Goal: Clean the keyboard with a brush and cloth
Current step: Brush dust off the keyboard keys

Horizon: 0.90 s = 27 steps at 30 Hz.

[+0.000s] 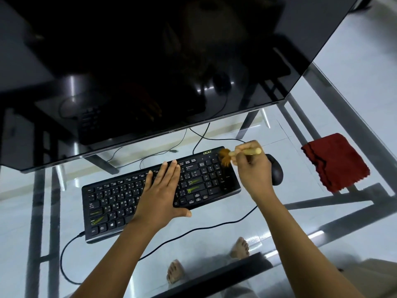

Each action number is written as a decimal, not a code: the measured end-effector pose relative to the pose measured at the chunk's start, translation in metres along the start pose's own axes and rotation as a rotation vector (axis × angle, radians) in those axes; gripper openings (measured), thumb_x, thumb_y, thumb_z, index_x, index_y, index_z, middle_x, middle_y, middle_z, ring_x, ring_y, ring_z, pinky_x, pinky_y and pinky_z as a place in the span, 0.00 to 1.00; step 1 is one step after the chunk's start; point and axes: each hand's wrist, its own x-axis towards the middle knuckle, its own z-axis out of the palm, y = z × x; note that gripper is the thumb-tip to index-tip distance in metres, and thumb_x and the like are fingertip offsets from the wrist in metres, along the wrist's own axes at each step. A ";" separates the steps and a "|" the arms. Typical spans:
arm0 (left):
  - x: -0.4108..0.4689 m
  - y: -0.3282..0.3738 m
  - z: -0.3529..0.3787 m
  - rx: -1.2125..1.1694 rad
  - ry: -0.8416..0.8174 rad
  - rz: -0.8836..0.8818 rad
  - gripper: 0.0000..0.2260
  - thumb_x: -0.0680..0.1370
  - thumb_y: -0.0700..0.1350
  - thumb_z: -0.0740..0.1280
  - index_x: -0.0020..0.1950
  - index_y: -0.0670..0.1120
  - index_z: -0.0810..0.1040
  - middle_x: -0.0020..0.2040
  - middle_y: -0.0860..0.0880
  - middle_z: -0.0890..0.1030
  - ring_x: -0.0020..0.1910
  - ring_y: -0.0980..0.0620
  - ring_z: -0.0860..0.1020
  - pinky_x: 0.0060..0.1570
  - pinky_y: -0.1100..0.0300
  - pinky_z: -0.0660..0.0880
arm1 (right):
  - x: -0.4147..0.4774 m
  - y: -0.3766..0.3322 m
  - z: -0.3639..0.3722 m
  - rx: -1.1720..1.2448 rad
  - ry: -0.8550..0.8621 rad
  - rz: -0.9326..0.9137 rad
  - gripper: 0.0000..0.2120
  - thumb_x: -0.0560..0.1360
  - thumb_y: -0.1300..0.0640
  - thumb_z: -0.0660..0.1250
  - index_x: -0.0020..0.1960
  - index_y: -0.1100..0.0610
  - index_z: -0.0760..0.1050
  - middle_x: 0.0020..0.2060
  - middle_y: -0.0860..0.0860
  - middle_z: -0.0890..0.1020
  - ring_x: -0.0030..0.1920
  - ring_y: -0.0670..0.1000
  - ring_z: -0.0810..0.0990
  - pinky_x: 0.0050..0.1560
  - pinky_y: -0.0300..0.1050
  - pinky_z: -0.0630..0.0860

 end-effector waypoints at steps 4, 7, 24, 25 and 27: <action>0.000 -0.001 0.000 0.008 0.006 0.010 0.56 0.66 0.72 0.65 0.77 0.50 0.33 0.77 0.54 0.32 0.75 0.53 0.30 0.73 0.49 0.33 | 0.008 -0.013 0.022 0.058 -0.169 0.081 0.06 0.79 0.64 0.61 0.44 0.60 0.75 0.39 0.56 0.84 0.40 0.50 0.84 0.45 0.44 0.82; -0.001 -0.001 0.001 -0.012 0.014 0.007 0.56 0.66 0.71 0.66 0.77 0.49 0.34 0.76 0.55 0.32 0.75 0.54 0.30 0.73 0.49 0.34 | 0.013 -0.020 0.026 0.005 -0.011 -0.037 0.04 0.77 0.66 0.61 0.46 0.59 0.73 0.40 0.54 0.83 0.39 0.41 0.83 0.44 0.36 0.79; -0.002 -0.002 0.003 0.029 0.023 0.007 0.56 0.66 0.74 0.62 0.77 0.48 0.32 0.76 0.52 0.31 0.74 0.53 0.30 0.74 0.48 0.35 | -0.027 0.012 -0.003 -0.126 -0.103 -0.197 0.05 0.77 0.68 0.63 0.45 0.61 0.75 0.39 0.51 0.85 0.40 0.52 0.84 0.45 0.45 0.81; -0.002 -0.002 0.003 0.028 0.020 0.008 0.56 0.66 0.74 0.62 0.77 0.48 0.32 0.77 0.52 0.31 0.75 0.53 0.30 0.75 0.48 0.36 | -0.031 0.014 -0.002 -0.149 -0.193 -0.212 0.05 0.76 0.67 0.63 0.45 0.61 0.76 0.38 0.52 0.85 0.39 0.54 0.84 0.45 0.48 0.82; -0.002 -0.003 0.003 0.020 0.020 0.003 0.56 0.66 0.74 0.62 0.77 0.48 0.33 0.77 0.52 0.31 0.75 0.54 0.30 0.75 0.48 0.36 | -0.037 0.018 -0.003 -0.188 -0.179 -0.193 0.06 0.76 0.66 0.65 0.44 0.57 0.76 0.39 0.49 0.84 0.40 0.49 0.82 0.43 0.48 0.80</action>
